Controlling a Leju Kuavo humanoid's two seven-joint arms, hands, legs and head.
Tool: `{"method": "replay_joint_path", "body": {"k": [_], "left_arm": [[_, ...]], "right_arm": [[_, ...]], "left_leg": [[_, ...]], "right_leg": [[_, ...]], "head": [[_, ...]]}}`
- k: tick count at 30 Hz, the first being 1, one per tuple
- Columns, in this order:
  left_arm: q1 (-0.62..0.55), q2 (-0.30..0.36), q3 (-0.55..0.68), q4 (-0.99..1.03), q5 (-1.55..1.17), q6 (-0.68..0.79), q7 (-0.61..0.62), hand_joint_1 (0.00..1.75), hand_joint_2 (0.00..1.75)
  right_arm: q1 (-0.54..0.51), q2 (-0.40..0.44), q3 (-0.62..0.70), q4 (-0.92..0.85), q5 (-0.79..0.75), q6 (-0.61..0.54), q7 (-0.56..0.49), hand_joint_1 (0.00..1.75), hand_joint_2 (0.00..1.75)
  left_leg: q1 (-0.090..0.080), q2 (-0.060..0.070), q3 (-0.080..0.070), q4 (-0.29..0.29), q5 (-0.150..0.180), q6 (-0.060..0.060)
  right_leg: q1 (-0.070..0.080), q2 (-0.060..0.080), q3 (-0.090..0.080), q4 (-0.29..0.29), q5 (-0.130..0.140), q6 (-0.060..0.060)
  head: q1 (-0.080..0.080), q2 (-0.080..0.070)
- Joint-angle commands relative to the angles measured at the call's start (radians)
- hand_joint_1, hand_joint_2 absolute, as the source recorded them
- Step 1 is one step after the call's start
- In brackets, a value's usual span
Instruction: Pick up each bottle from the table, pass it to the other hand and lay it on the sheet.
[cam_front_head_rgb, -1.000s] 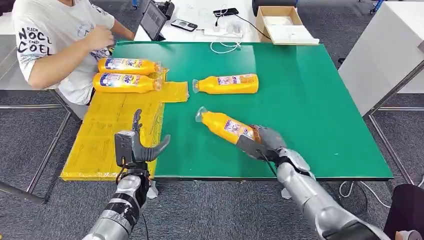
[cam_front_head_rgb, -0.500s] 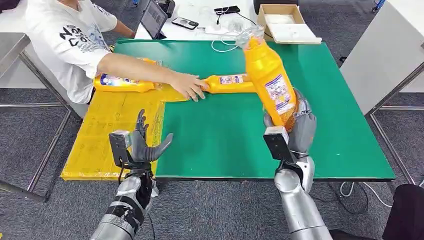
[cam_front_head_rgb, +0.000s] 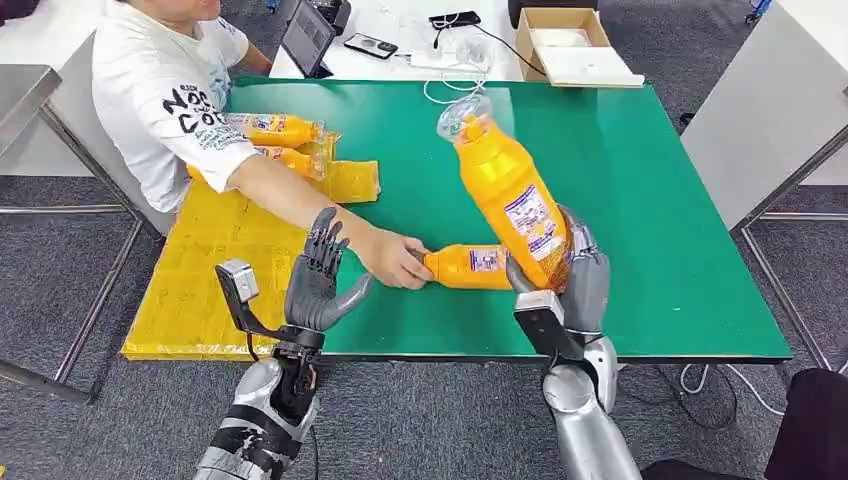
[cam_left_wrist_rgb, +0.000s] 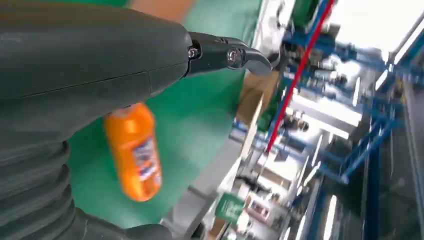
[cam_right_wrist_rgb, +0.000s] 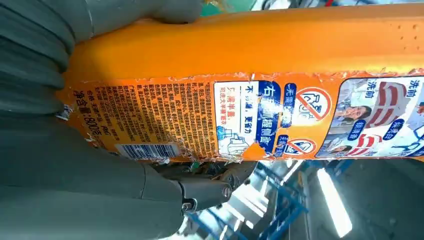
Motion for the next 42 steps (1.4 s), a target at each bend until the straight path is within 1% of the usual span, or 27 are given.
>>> {"method": "replay_joint_path", "body": {"k": [1, 4, 6, 9, 10, 11, 13, 14, 15, 16, 18, 20, 21, 22, 23, 25, 26, 27, 28, 29, 30, 31, 32, 35, 36, 37, 42], "left_arm": [[0.028, 0.052, -0.133, -0.081, 0.035, -0.021, 0.023, 0.0, 1.75], [0.021, 0.051, -0.138, -0.06, 0.047, -0.03, 0.025, 0.0, 1.75], [0.02, 0.049, -0.14, -0.053, 0.048, -0.031, 0.025, 0.0, 1.75], [0.011, 0.046, -0.148, -0.035, 0.057, -0.042, 0.029, 0.0, 1.75], [0.002, 0.043, -0.155, -0.019, 0.061, -0.05, 0.035, 0.0, 1.75], [-0.005, 0.039, -0.161, -0.006, 0.061, -0.053, 0.037, 0.0, 1.75], [-0.015, 0.036, -0.171, 0.015, 0.064, -0.059, 0.041, 0.0, 1.75], [-0.018, 0.034, -0.172, 0.022, 0.063, -0.057, 0.041, 0.0, 1.75], [-0.018, 0.034, -0.172, 0.022, 0.063, -0.057, 0.041, 0.0, 1.75], [-0.025, 0.033, -0.178, 0.037, 0.062, -0.058, 0.044, 0.0, 1.75], [-0.033, 0.034, -0.182, 0.053, 0.06, -0.059, 0.045, 0.0, 1.75], [-0.038, 0.034, -0.182, 0.061, 0.059, -0.058, 0.044, 0.0, 1.75], [-0.038, 0.034, -0.182, 0.061, 0.059, -0.058, 0.044, 0.0, 1.75], [-0.04, 0.034, -0.182, 0.065, 0.058, -0.059, 0.044, 0.0, 1.75], [-0.041, 0.033, -0.181, 0.068, 0.058, -0.056, 0.044, 0.0, 1.75], [-0.046, 0.03, -0.176, 0.078, 0.063, -0.056, 0.044, 0.0, 1.75], [-0.048, 0.029, -0.173, 0.081, 0.068, -0.058, 0.045, 0.0, 1.75], [-0.051, 0.026, -0.167, 0.086, 0.077, -0.06, 0.045, 0.0, 1.75], [-0.052, 0.025, -0.166, 0.088, 0.08, -0.061, 0.046, 0.0, 1.75], [-0.054, 0.024, -0.164, 0.089, 0.083, -0.06, 0.045, 0.0, 1.75], [-0.055, 0.022, -0.161, 0.09, 0.087, -0.06, 0.045, 0.0, 1.75], [-0.056, 0.017, -0.15, 0.087, 0.101, -0.059, 0.04, 0.0, 1.75], [-0.057, 0.017, -0.149, 0.085, 0.103, -0.059, 0.041, 0.0, 1.75], [-0.057, 0.017, -0.149, 0.085, 0.103, -0.059, 0.041, 0.0, 1.75], [-0.056, 0.018, -0.149, 0.083, 0.103, -0.06, 0.041, 0.0, 1.75], [-0.055, 0.017, -0.146, 0.078, 0.107, -0.058, 0.041, 0.0, 1.75], [-0.049, 0.019, -0.147, 0.064, 0.103, -0.049, 0.04, 0.0, 1.75]], "right_arm": [[-0.019, 0.054, 0.088, 0.183, -0.01, 0.016, -0.038, 1.75, 1.75], [-0.032, 0.057, 0.114, 0.211, -0.004, 0.027, -0.031, 1.75, 1.75], [-0.037, 0.063, 0.124, 0.225, 0.002, 0.024, -0.027, 1.75, 1.75], [-0.059, 0.067, 0.167, 0.269, 0.034, 0.023, -0.023, 1.75, 1.75], [-0.084, 0.076, 0.201, 0.317, 0.06, 0.024, -0.012, 1.75, 1.75], [-0.103, 0.086, 0.225, 0.357, 0.079, 0.021, -0.003, 1.75, 1.75], [-0.135, 0.101, 0.265, 0.429, 0.104, 0.008, -0.002, 1.75, 1.75], [-0.142, 0.106, 0.278, 0.448, 0.113, 0.006, 0.0, 1.75, 1.75], [-0.142, 0.106, 0.278, 0.448, 0.113, 0.006, 0.0, 1.75, 1.75], [-0.154, 0.117, 0.303, 0.493, 0.125, 0.003, 0.002, 1.75, 1.75], [-0.161, 0.122, 0.329, 0.53, 0.137, -0.003, 0.003, 1.75, 1.75], [-0.163, 0.125, 0.342, 0.552, 0.14, -0.01, 0.001, 1.75, 1.75], [-0.163, 0.125, 0.342, 0.552, 0.14, -0.01, 0.001, 1.75, 1.75], [-0.166, 0.125, 0.349, 0.564, 0.134, -0.004, -0.003, 1.75, 1.75], [-0.167, 0.123, 0.364, 0.576, 0.141, 0.004, 0.001, 1.75, 1.75], [-0.162, 0.126, 0.39, 0.609, 0.153, 0.009, 0.004, 1.75, 1.75], [-0.159, 0.128, 0.399, 0.621, 0.156, 0.01, 0.003, 1.75, 1.75], [-0.157, 0.131, 0.411, 0.641, 0.16, 0.011, 0.001, 1.75, 1.75], [-0.157, 0.131, 0.418, 0.651, 0.163, 0.011, 0.001, 1.75, 1.75], [-0.152, 0.131, 0.426, 0.66, 0.16, 0.021, -0.002, 1.75, 1.75], [-0.153, 0.132, 0.432, 0.671, 0.161, 0.021, -0.002, 1.75, 1.75], [-0.154, 0.133, 0.44, 0.686, 0.158, 0.036, -0.001, 1.75, 1.75], [-0.153, 0.134, 0.441, 0.687, 0.158, 0.034, -0.002, 1.75, 1.75], [-0.153, 0.134, 0.441, 0.687, 0.158, 0.034, -0.002, 1.75, 1.75], [-0.156, 0.133, 0.441, 0.688, 0.157, 0.036, -0.001, 1.75, 1.75], [-0.158, 0.132, 0.444, 0.693, 0.155, 0.049, 0.002, 1.75, 1.75], [-0.151, 0.131, 0.45, 0.7, 0.149, 0.056, 0.004, 1.75, 1.75]], "left_leg": [[0.0, 0.004, 0.009, -0.001, -0.004, 0.001], [0.0, 0.003, 0.006, -0.001, -0.002, 0.0], [0.0, 0.005, 0.011, -0.001, -0.004, 0.001], [0.0, 0.005, 0.011, -0.001, -0.004, 0.001], [0.0, 0.006, 0.012, -0.001, -0.005, 0.001], [0.0, 0.004, 0.005, -0.001, -0.002, 0.001], [0.0, 0.006, 0.01, -0.001, -0.004, 0.001], [0.0, 0.004, 0.006, -0.001, -0.002, 0.001], [0.0, 0.006, 0.008, -0.001, -0.003, 0.001], [0.0, 0.004, 0.005, -0.001, -0.001, 0.0], [0.0, 0.004, 0.008, -0.001, -0.002, 0.001], [0.0, 0.002, 0.009, -0.001, -0.002, 0.001], [0.001, 0.002, 0.005, -0.001, -0.001, 0.0], [0.001, 0.003, 0.007, -0.001, -0.002, 0.001], [0.0, 0.002, 0.004, -0.001, -0.001, 0.0], [0.0, 0.001, 0.008, -0.001, -0.002, 0.001], [0.001, 0.0, 0.004, -0.001, -0.001, 0.0], [0.001, 0.001, 0.008, -0.001, -0.002, 0.001], [0.0, 0.001, 0.004, -0.001, -0.001, 0.0], [0.001, 0.001, 0.007, -0.001, -0.002, 0.0], [0.001, 0.0, 0.004, -0.001, -0.001, 0.0], [0.001, -0.001, 0.007, -0.001, -0.002, 0.0], [0.001, -0.001, 0.003, -0.001, -0.001, 0.0], [0.001, 0.0, 0.005, -0.001, -0.002, 0.001], [0.001, -0.001, 0.003, -0.001, -0.001, 0.0], [0.001, -0.001, 0.006, 0.0, -0.002, 0.001], [0.001, -0.001, 0.002, 0.0, -0.001, 0.0]], "right_leg": [[0.001, 0.002, 0.008, -0.002, -0.002, -0.003], [0.001, 0.002, 0.005, -0.001, -0.001, -0.002], [0.001, 0.002, 0.009, -0.001, -0.003, -0.004], [0.001, 0.002, 0.01, -0.001, -0.003, -0.004], [0.001, 0.003, 0.01, -0.001, -0.003, -0.004], [0.001, 0.002, 0.004, -0.001, -0.001, -0.002], [0.001, 0.003, 0.008, -0.001, -0.002, -0.004], [0.001, 0.003, 0.005, -0.001, -0.001, -0.002], [0.001, 0.004, 0.006, -0.001, -0.001, -0.003], [0.001, 0.002, 0.003, -0.001, 0.0, -0.002], [0.001, 0.001, 0.007, -0.001, -0.002, -0.003], [0.001, 0.0, 0.008, -0.001, -0.002, -0.003], [0.001, 0.0, 0.005, -0.001, -0.001, -0.002], [0.001, 0.001, 0.006, -0.001, -0.002, -0.003], [0.001, 0.001, 0.003, -0.001, -0.001, -0.002], [0.001, -0.001, 0.007, -0.001, -0.003, -0.003], [0.001, -0.001, 0.004, -0.001, -0.001, -0.002], [0.001, -0.001, 0.007, -0.002, -0.002, -0.003], [0.001, 0.0, 0.004, -0.001, -0.001, -0.002], [0.001, 0.0, 0.006, -0.001, -0.002, -0.003], [0.001, -0.001, 0.003, -0.001, -0.001, -0.002], [0.001, -0.002, 0.006, -0.001, -0.002, -0.003], [0.001, -0.002, 0.003, -0.001, -0.001, -0.002], [0.001, -0.002, 0.005, -0.001, -0.002, -0.002], [0.001, -0.002, 0.002, -0.001, -0.001, -0.002], [0.001, -0.003, 0.005, -0.001, -0.003, -0.003], [0.001, -0.002, 0.002, -0.001, -0.001, -0.002]], "head": [[0.0, 0.0], [0.0, 0.0], [0.0, 0.0], [0.0, 0.0], [0.0, 0.0], [0.0, 0.0], [0.0, 0.0], [0.001, 0.0], [0.0, 0.0], [0.0, 0.0], [0.0, 0.0], [0.001, 0.0], [0.0, 0.0], [0.001, 0.0], [0.0, 0.0], [0.0, 0.0], [0.001, 0.0], [0.001, 0.0], [0.0, 0.0], [0.0, 0.0], [0.0, 0.0], [0.0, 0.0], [0.001, 0.0], [0.0, 0.0], [0.0, 0.0], [0.0, 0.0], [0.0, 0.0]]}}
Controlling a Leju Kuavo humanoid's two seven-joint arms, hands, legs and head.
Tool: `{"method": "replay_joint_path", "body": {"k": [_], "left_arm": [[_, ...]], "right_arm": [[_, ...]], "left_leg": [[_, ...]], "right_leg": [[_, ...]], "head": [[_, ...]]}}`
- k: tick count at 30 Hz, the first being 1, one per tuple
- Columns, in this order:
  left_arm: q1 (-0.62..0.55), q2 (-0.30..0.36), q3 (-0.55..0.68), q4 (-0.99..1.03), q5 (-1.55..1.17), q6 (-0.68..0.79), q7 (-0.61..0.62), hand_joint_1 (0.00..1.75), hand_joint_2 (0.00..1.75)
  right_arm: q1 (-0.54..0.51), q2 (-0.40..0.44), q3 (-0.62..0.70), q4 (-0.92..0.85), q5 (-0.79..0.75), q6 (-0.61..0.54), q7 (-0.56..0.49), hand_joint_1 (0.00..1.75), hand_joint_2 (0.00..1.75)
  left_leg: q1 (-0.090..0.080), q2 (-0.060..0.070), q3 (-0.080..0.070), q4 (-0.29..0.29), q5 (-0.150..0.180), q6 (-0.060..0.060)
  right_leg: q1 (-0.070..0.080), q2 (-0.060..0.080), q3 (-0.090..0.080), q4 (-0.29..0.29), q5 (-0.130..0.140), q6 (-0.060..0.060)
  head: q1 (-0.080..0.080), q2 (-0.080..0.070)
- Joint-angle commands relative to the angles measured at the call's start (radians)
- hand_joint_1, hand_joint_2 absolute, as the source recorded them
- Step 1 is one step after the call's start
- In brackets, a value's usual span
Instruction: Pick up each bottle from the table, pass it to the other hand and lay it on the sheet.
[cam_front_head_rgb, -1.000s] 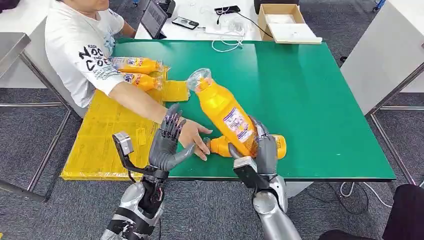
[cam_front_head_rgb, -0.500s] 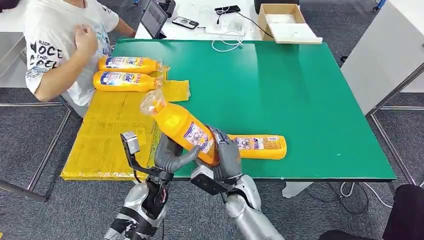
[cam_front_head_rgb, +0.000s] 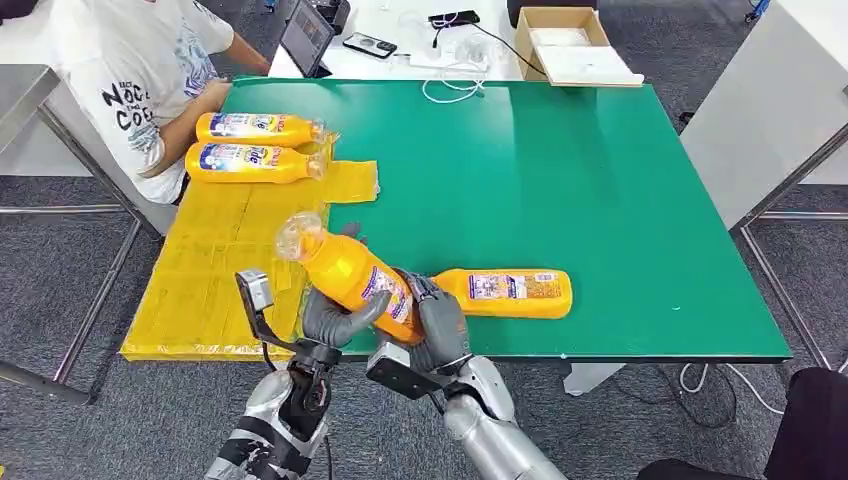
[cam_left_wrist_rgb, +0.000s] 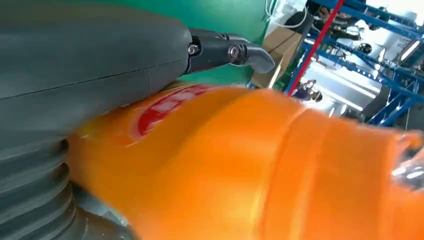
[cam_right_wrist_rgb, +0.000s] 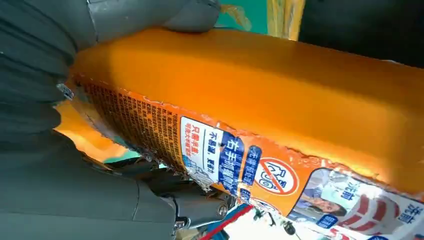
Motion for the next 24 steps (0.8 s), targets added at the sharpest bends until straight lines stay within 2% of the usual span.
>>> {"method": "replay_joint_path", "body": {"k": [1, 7, 8, 9, 10, 11, 16, 17, 21, 22, 23, 24], "left_arm": [[-0.068, 0.01, -0.05, 0.04, -0.005, -0.002, 0.005, 0.0, 1.75], [-0.067, 0.01, -0.052, 0.043, -0.009, 0.001, 0.003, 0.0, 1.75], [-0.067, 0.013, -0.06, 0.043, -0.033, 0.02, -0.01, 0.0, 1.75], [-0.069, 0.009, -0.055, 0.049, -0.035, 0.028, -0.01, 0.03, 1.75], [-0.069, 0.009, -0.058, 0.05, -0.041, 0.029, -0.012, 0.7, 1.75], [-0.07, 0.008, -0.058, 0.052, -0.044, 0.032, -0.014, 1.75, 1.75], [-0.07, 0.01, -0.06, 0.049, -0.057, 0.039, -0.022, 1.75, 1.75], [-0.068, 0.01, -0.059, 0.045, -0.058, 0.04, -0.023, 1.75, 1.75], [-0.06, 0.016, -0.066, 0.033, -0.065, 0.03, -0.025, 1.75, 1.75], [-0.057, 0.016, -0.071, 0.032, -0.067, 0.022, -0.021, 1.75, 1.75], [-0.053, 0.013, -0.073, 0.036, -0.065, 0.018, -0.01, 1.75, 1.75], [-0.051, 0.012, -0.074, 0.037, -0.065, 0.019, -0.011, 1.75, 1.75]], "right_arm": [[-0.003, -0.005, 0.094, 0.12, 0.011, 0.047, -0.001, 1.75, 1.75], [-0.004, -0.005, 0.094, 0.119, 0.009, 0.048, 0.0, 1.75, 1.75], [-0.002, -0.004, 0.091, 0.114, 0.001, 0.049, -0.004, 1.75, 1.75], [-0.001, -0.005, 0.092, 0.11, -0.001, 0.047, -0.001, 1.75, 1.75], [0.0, -0.004, 0.092, 0.108, -0.003, 0.046, -0.001, 1.75, 1.75], [0.001, -0.005, 0.091, 0.106, -0.006, 0.045, -0.001, 1.75, 1.75], [0.004, -0.006, 0.073, 0.088, -0.034, 0.046, -0.011, 1.75, 1.75], [0.005, -0.008, 0.07, 0.081, -0.038, 0.049, -0.01, 1.75, 1.75], [-0.004, -0.012, 0.043, 0.054, -0.048, 0.002, 0.001, 1.75, 1.75], [-0.012, -0.014, 0.043, 0.055, -0.035, -0.015, 0.015, 1.59, 1.75], [-0.024, -0.016, 0.043, 0.061, -0.023, -0.026, 0.033, 0.72, 1.75], [-0.027, -0.017, 0.042, 0.061, -0.023, -0.023, 0.034, 0.72, 1.75]], "left_leg": [[0.0, -0.002, 0.006, 0.0, -0.002, 0.001], [0.0, -0.002, 0.009, 0.0, -0.003, 0.001], [0.0, -0.002, 0.003, 0.0, -0.001, 0.001], [0.001, -0.002, 0.004, 0.0, -0.002, 0.001], [0.0, -0.003, 0.006, 0.0, -0.002, 0.001], [0.0, -0.002, 0.006, 0.0, -0.002, 0.001], [0.0, -0.003, 0.007, 0.0, -0.003, 0.001], [0.0, -0.002, 0.003, 0.0, -0.001, 0.001], [0.0, -0.002, 0.006, 0.0, -0.002, 0.001], [0.0, -0.002, 0.002, 0.0, -0.001, 0.001], [0.0, -0.002, 0.005, 0.0, -0.002, 0.001], [0.0, -0.002, 0.002, 0.0, -0.001, 0.001]], "right_leg": [[0.001, -0.003, 0.007, -0.001, -0.003, -0.002], [0.001, -0.004, 0.01, 0.0, -0.004, -0.004], [0.001, -0.003, 0.004, -0.001, -0.002, -0.002], [0.001, -0.004, 0.005, -0.001, -0.002, -0.002], [0.001, -0.005, 0.008, 0.0, -0.003, -0.003], [0.001, -0.004, 0.008, -0.001, -0.003, -0.003], [0.001, -0.005, 0.009, 0.0, -0.004, -0.003], [0.001, -0.003, 0.004, -0.001, -0.002, -0.002], [0.001, -0.004, 0.007, 0.0, -0.003, -0.003], [0.001, -0.003, 0.003, 0.0, -0.002, -0.002], [0.001, -0.004, 0.006, 0.0, -0.003, -0.002], [0.0, -0.003, 0.003, 0.0, -0.002, -0.002]], "head": [[0.0, 0.0], [0.0, 0.0], [0.0, 0.0], [0.0, 0.0], [0.0, 0.0], [0.0, 0.0], [0.0, 0.0], [0.0, 0.0], [0.0, 0.0], [0.0, 0.0], [0.0, 0.0], [0.0, 0.0]]}}
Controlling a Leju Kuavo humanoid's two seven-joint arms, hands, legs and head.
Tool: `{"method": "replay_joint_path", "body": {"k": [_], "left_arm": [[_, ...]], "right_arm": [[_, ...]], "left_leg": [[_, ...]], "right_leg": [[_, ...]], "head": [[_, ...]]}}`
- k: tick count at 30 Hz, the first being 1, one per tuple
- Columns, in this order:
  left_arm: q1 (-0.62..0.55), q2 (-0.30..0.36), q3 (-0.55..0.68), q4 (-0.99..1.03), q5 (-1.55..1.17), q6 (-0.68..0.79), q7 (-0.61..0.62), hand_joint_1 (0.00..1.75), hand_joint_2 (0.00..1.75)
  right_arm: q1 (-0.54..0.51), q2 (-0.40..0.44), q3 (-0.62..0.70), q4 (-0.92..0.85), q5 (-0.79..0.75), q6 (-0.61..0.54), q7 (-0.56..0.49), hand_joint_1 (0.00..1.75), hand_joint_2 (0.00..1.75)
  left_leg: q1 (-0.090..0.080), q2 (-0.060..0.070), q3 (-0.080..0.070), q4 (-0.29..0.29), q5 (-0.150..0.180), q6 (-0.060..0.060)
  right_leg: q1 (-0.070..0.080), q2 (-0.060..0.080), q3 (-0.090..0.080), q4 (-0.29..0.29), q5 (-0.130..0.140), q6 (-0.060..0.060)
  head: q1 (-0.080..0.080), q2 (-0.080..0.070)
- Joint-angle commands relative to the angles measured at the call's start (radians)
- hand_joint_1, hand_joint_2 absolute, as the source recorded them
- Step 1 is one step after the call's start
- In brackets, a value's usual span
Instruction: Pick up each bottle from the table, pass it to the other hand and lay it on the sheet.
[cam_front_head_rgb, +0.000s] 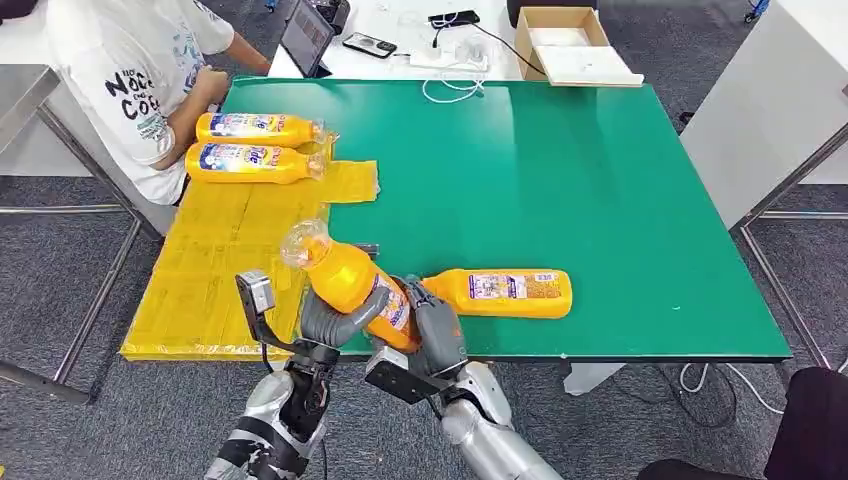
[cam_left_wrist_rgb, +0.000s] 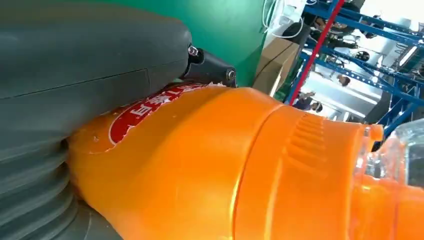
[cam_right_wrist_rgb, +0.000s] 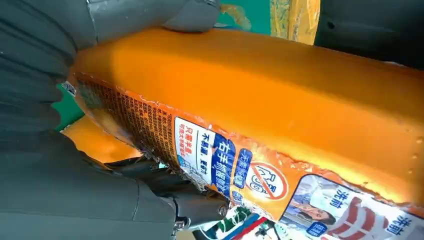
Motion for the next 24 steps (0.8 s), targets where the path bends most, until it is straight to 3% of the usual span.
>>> {"method": "replay_joint_path", "body": {"k": [1, 2, 4, 5, 6, 15, 20, 24], "left_arm": [[-0.051, 0.004, -0.072, 0.038, -0.006, -0.02, 0.016, 1.75, 1.75], [-0.052, 0.005, -0.074, 0.041, -0.007, -0.021, 0.018, 1.75, 1.75], [-0.052, 0.005, -0.074, 0.041, -0.007, -0.021, 0.018, 1.75, 1.75], [-0.054, 0.003, -0.076, 0.048, -0.006, -0.024, 0.021, 1.75, 1.75], [-0.054, 0.002, -0.075, 0.05, -0.005, -0.021, 0.021, 1.75, 1.75], [-0.068, 0.007, -0.03, 0.025, -0.015, 0.045, 0.004, 1.75, 1.75], [-0.141, 0.007, 0.089, -0.011, -0.089, 0.264, -0.101, 1.75, 1.75], [-0.198, 0.035, 0.133, -0.027, -0.266, 0.489, -0.19, 1.75, 1.75]], "right_arm": [[-0.026, -0.019, 0.019, 0.029, 0.034, -0.03, 0.04, 0.72, 1.75], [-0.027, -0.018, 0.018, 0.032, 0.035, -0.032, 0.042, 0.31, 1.75], [-0.027, -0.018, 0.018, 0.032, 0.035, -0.032, 0.042, 0.31, 1.75], [-0.031, -0.014, 0.009, 0.032, 0.034, -0.054, 0.04, 0.0, 1.75], [-0.041, -0.012, 0.008, 0.037, 0.03, -0.042, 0.043, 0.0, 0.0], [-0.019, -0.022, -0.036, -0.081, -0.036, 0.012, 0.045, 0.0, 0.0], [0.059, -0.022, -0.088, -0.33, -0.141, -0.008, -0.015, 0.0, 0.0], [0.081, -0.02, -0.092, -0.418, -0.182, -0.014, -0.034, 0.0, 0.0]], "left_leg": [[0.0, -0.002, 0.004, 0.0, -0.001, 0.001], [0.0, -0.002, 0.003, 0.0, -0.001, 0.001], [0.0, -0.002, 0.002, 0.0, -0.001, 0.001], [0.0, -0.002, 0.004, 0.0, -0.002, 0.001], [0.0, -0.002, 0.007, 0.0, -0.003, 0.001], [0.0, -0.001, 0.004, 0.0, -0.001, 0.001], [0.0, -0.001, 0.001, 0.001, -0.001, 0.001], [0.0, 0.0, 0.004, 0.002, -0.002, 0.001]], "right_leg": [[0.001, -0.003, 0.005, 0.0, -0.002, -0.002], [0.0, -0.003, 0.003, 0.0, -0.001, -0.001], [0.0, -0.003, 0.003, 0.0, -0.001, -0.001], [0.0, -0.004, 0.006, 0.0, -0.002, -0.002], [0.0, -0.004, 0.008, 0.0, -0.003, -0.002], [0.001, -0.002, 0.005, 0.0, -0.002, -0.002], [0.001, -0.002, 0.002, 0.001, -0.001, -0.002], [0.001, -0.002, 0.005, 0.002, -0.003, -0.003]], "head": [[0.0, 0.0], [0.0, 0.0], [0.0, 0.0], [0.0, 0.0], [0.0, 0.0], [0.0, 0.0], [0.0, 0.0], [0.0, 0.0]]}}
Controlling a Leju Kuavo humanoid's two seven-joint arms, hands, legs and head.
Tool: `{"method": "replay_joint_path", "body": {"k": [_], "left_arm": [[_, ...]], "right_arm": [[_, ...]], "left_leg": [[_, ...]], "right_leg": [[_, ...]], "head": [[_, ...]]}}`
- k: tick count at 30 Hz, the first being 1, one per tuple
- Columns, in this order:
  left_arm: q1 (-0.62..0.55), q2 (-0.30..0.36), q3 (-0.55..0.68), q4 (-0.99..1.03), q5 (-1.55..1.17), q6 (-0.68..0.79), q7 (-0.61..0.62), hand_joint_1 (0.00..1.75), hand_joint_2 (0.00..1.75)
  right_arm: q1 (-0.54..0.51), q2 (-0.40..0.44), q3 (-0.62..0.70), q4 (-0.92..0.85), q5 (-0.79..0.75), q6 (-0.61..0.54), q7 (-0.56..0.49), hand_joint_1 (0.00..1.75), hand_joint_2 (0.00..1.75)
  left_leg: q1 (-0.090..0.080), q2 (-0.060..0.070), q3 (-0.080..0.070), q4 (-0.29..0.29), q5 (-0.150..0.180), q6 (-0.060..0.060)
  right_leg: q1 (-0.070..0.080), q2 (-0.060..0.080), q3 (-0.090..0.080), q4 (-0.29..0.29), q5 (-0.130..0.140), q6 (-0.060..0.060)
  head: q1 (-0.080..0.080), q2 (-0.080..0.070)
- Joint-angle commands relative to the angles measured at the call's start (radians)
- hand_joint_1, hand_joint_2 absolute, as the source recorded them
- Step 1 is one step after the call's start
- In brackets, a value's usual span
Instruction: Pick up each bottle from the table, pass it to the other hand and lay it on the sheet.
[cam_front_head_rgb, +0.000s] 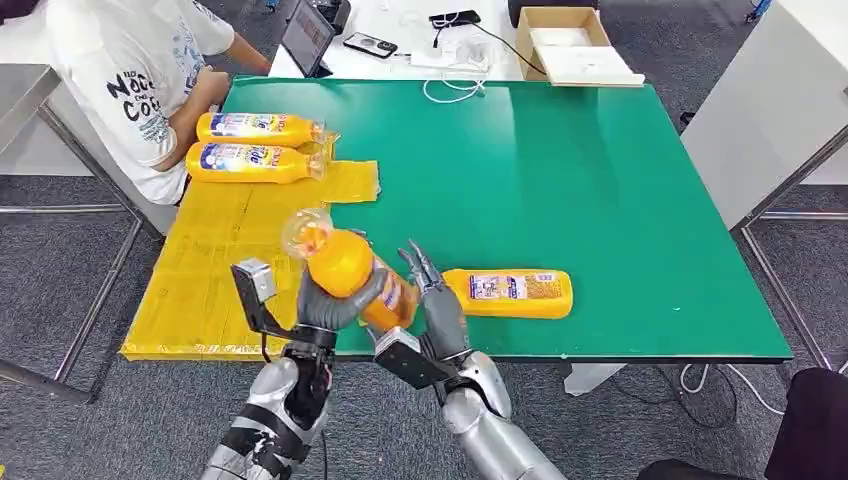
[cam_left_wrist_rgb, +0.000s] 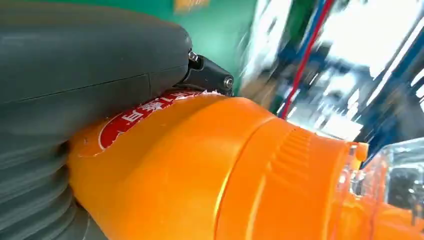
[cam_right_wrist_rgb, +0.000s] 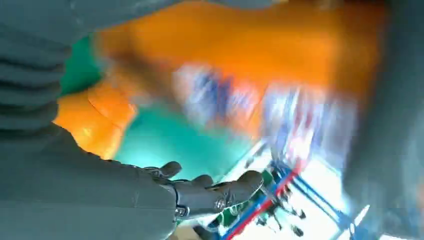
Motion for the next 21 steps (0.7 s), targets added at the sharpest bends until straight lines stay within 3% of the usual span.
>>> {"method": "replay_joint_path", "body": {"k": [1, 2, 14, 21], "left_arm": [[-0.156, 0.046, 0.133, 0.008, -0.247, 0.322, -0.121, 1.75, 1.75], [-0.171, 0.05, 0.144, 0.031, -0.291, 0.365, -0.134, 1.75, 1.75], [-0.173, 0.046, 0.147, 0.05, -0.294, 0.367, -0.145, 1.75, 1.75], [-0.187, 0.047, 0.157, 0.074, -0.329, 0.41, -0.153, 1.75, 1.75]], "right_arm": [[0.055, -0.014, -0.054, -0.262, -0.073, -0.037, -0.052, 0.0, 0.0], [0.068, -0.021, -0.037, -0.313, -0.075, -0.102, -0.052, 0.0, 0.0], [0.075, -0.023, -0.029, -0.318, -0.077, -0.109, -0.052, 0.0, 0.0], [0.078, -0.033, -0.004, -0.352, -0.1, -0.167, -0.052, 0.0, 0.0]], "left_leg": [[0.0, 0.0, 0.002, 0.001, -0.001, 0.001], [0.0, 0.001, 0.004, 0.001, -0.002, 0.001], [0.0, 0.001, 0.005, 0.0, -0.001, 0.001], [0.0, 0.0, 0.004, 0.0, -0.001, 0.001]], "right_leg": [[0.001, -0.001, 0.002, 0.001, -0.002, -0.002], [0.001, -0.001, 0.004, 0.001, -0.002, -0.003], [0.0, -0.001, 0.005, 0.0, -0.002, -0.002], [0.0, -0.001, 0.004, 0.0, -0.001, -0.002]], "head": [[0.0, 0.0], [0.0, 0.0], [0.0, 0.0], [0.0, 0.0]]}}
